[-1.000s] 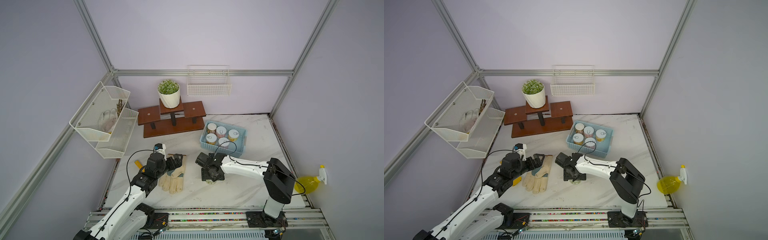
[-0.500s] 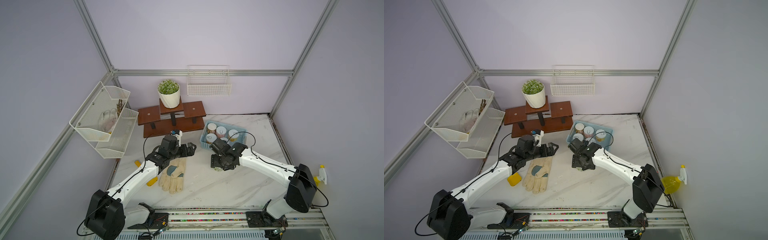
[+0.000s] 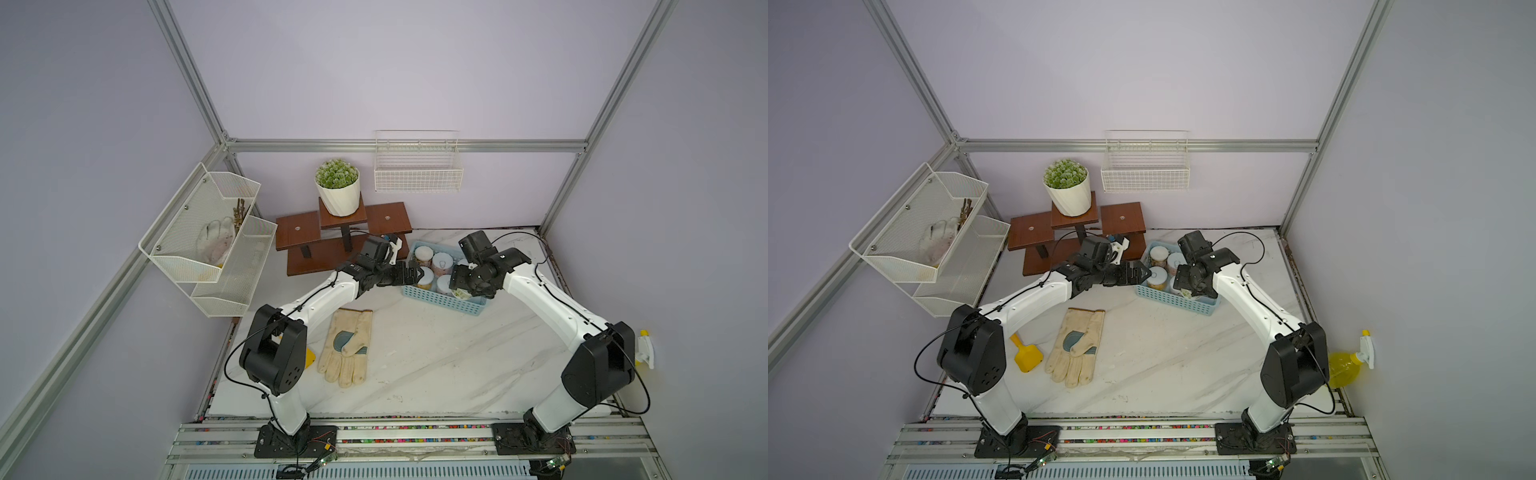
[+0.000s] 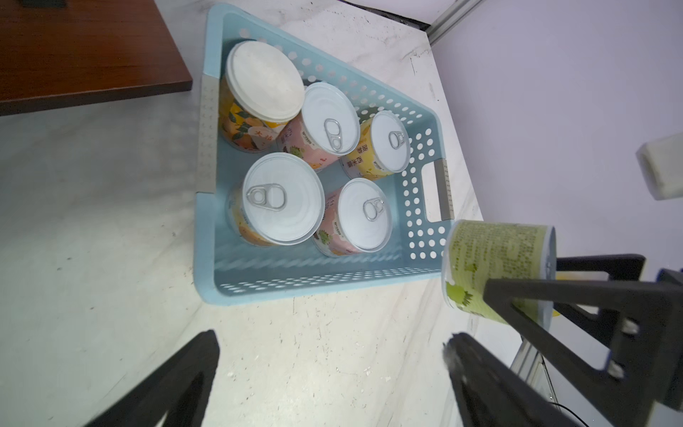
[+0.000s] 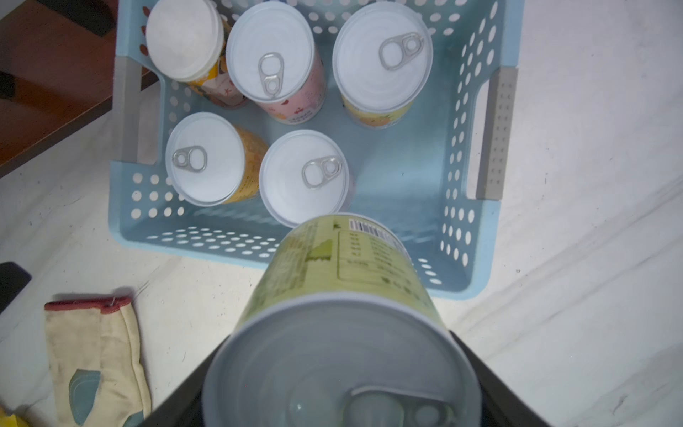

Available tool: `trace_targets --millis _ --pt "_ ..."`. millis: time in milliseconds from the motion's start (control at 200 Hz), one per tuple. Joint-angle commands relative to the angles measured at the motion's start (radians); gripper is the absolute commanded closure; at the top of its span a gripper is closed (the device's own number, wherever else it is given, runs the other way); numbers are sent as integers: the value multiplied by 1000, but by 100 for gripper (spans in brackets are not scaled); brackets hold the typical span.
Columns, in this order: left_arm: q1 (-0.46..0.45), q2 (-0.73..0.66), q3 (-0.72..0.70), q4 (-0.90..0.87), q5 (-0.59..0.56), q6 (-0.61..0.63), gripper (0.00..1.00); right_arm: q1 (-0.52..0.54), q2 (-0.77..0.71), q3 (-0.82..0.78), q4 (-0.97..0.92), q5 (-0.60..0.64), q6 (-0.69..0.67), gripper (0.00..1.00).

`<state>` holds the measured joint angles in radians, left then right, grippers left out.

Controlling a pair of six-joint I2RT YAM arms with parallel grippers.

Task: Put the canned food in the basket
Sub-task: Place the canned food in the basket.

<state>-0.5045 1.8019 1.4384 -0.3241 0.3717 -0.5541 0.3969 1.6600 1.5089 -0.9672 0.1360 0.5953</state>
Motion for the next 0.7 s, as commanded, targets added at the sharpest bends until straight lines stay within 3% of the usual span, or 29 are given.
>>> trace_targets --millis 0,225,460,695 --pt "-3 37 100 -38 124 41 0 -42 43 68 2 -22 -50 33" --pt "-23 109 202 0 278 106 0 -125 132 151 -24 -30 -77 32" --pt "-58 96 183 67 273 262 0 -186 202 211 -55 -77 -103 32" --pt "-58 74 161 83 188 368 0 -188 263 259 -96 -40 -112 32"
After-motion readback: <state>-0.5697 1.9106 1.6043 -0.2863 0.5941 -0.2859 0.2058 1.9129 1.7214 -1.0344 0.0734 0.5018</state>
